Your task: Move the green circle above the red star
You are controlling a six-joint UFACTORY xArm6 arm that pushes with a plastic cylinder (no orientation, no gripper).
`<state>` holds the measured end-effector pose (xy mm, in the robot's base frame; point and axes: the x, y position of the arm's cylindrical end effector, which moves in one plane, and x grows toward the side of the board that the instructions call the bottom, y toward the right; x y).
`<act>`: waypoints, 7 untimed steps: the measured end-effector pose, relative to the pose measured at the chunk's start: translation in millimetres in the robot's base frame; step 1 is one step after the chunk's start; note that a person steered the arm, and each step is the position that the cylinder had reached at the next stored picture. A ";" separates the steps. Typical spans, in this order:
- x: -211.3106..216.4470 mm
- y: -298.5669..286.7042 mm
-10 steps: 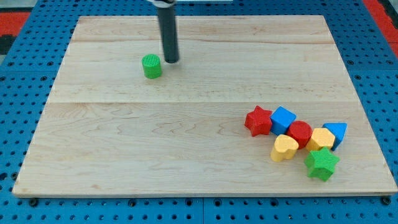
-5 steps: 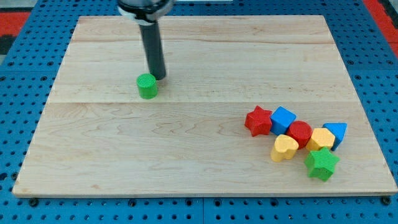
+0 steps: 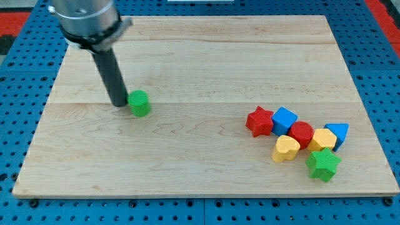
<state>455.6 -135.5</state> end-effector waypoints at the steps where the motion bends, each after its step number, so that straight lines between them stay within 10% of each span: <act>1: 8.3 67.5; 7: 24.8 187.6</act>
